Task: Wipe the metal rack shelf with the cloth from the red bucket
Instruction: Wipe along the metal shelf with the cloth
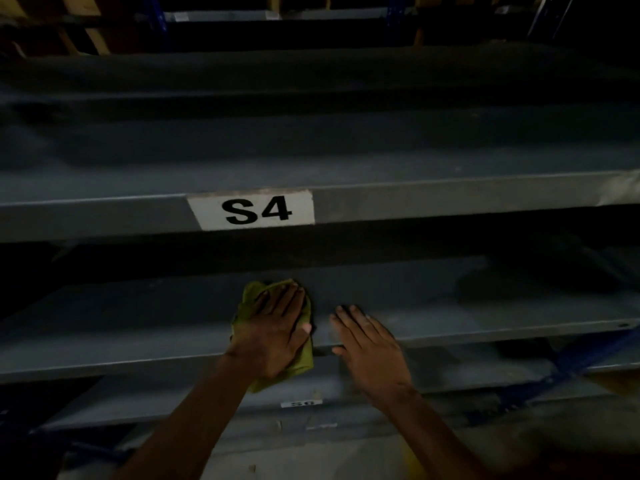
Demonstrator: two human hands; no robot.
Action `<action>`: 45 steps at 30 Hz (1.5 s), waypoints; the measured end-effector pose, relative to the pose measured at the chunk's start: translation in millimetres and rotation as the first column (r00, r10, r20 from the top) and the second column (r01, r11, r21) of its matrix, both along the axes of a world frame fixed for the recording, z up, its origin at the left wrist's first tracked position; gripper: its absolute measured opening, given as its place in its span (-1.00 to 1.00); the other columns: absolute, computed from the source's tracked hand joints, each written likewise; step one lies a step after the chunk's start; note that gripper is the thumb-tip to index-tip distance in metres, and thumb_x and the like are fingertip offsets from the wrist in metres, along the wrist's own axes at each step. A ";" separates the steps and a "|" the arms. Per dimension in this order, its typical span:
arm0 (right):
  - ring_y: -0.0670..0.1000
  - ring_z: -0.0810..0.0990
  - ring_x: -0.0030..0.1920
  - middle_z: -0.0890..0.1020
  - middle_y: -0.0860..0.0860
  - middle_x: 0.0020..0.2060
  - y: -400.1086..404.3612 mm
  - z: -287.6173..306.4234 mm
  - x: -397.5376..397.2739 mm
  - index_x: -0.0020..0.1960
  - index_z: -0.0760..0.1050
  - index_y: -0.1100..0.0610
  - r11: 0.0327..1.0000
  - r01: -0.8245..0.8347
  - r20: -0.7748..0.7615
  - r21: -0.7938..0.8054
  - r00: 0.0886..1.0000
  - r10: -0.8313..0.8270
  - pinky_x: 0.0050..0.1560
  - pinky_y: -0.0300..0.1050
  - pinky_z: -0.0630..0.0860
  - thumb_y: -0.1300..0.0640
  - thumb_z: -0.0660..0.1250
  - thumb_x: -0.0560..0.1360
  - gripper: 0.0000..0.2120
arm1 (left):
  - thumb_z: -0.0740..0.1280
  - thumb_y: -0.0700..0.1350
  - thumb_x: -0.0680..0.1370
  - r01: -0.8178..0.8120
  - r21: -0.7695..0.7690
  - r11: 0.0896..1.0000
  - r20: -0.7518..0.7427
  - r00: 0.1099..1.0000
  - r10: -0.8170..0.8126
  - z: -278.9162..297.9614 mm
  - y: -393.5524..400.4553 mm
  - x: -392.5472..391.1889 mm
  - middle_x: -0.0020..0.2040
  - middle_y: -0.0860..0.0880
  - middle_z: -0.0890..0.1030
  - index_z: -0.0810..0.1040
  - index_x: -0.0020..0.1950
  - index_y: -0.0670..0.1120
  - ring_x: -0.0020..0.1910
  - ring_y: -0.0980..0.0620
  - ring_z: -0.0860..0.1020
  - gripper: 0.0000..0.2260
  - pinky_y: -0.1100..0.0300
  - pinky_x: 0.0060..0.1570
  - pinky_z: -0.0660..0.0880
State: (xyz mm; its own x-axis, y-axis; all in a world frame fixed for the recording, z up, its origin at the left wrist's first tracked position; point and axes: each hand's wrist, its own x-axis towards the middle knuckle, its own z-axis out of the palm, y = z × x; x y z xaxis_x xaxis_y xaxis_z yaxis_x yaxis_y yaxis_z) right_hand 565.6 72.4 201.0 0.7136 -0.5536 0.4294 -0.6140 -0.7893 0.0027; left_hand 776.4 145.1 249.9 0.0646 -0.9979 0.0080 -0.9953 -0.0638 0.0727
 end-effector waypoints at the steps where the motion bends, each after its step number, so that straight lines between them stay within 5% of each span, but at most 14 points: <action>1: 0.06 0.46 0.36 0.51 0.03 0.35 -0.2 -0.4 -0.2 0.37 0.46 0.11 1.000 -0.002 0.006 -0.011 1.000 0.002 0.41 -0.05 0.21 -0.08 0.10 0.60 -0.55 | -0.21 0.25 0.59 0.016 0.001 1.000 -0.010 1.000 -0.016 0.0 4.3 1.8 0.52 -0.09 0.20 0.16 0.52 -0.10 0.50 -0.07 0.16 -0.36 -0.02 0.40 0.02; 13: 0.05 0.45 0.37 0.49 0.04 0.36 0.6 -1.7 -0.4 0.40 0.40 0.12 1.000 0.005 -0.041 0.002 0.999 -0.005 0.41 -0.05 0.19 -0.07 0.09 0.56 -0.52 | -0.55 0.44 0.29 -0.094 0.100 0.991 -0.028 0.995 0.097 4.2 9.9 50.3 0.52 0.04 -0.28 -0.33 0.49 0.04 0.50 0.07 -0.26 -0.16 0.08 0.48 -0.23; 24: 0.02 0.37 0.43 0.43 0.02 0.41 -0.9 4.8 -6.6 0.45 0.35 0.09 0.999 -0.030 -0.079 0.024 0.996 0.032 0.43 -0.08 0.26 -0.02 0.09 0.58 -0.53 | -0.56 0.41 0.31 -0.049 -0.004 0.999 -0.022 0.999 0.049 -2.0 -44.4 13.9 0.55 0.01 -0.17 -0.29 0.47 -0.05 0.52 0.05 -0.18 -0.15 0.06 0.48 -0.21; 33: 0.01 0.45 0.37 0.50 0.03 0.36 -5.0 5.5 -45.8 0.38 0.45 0.12 0.994 0.094 -0.016 0.050 0.995 -0.093 0.45 -0.13 0.08 0.07 0.11 0.57 -0.59 | -0.55 0.36 0.36 0.052 0.029 0.998 0.008 0.999 -0.053 -1.4 -50.5 -33.7 0.55 -0.04 -0.14 -0.13 0.55 -0.08 0.53 -0.01 -0.14 -0.12 0.01 0.48 -0.17; 38: 0.00 0.49 0.34 0.54 0.04 0.32 -10.7 4.2 -50.0 0.33 0.50 0.13 0.996 0.080 0.012 0.029 0.997 -0.080 0.45 -0.13 0.11 0.05 0.14 0.57 -0.61 | -0.23 0.27 0.59 0.088 -0.012 0.996 -0.007 0.996 -0.088 2.9 -26.3 -44.9 0.52 -0.09 0.19 0.18 0.52 -0.12 0.49 -0.08 0.19 -0.33 0.02 0.40 0.00; 45: 0.06 0.43 0.39 0.50 0.09 0.35 -27.0 5.8 -83.3 0.38 0.43 0.17 0.975 0.211 -0.049 0.065 0.977 -0.208 0.43 -0.07 0.08 0.01 0.06 0.56 -0.53 | -0.37 0.40 0.46 0.076 0.008 0.997 -0.036 0.996 -0.076 1.8 -27.0 -28.9 0.53 0.05 -0.16 -0.18 0.53 0.01 0.53 0.06 -0.15 -0.25 0.04 0.49 -0.12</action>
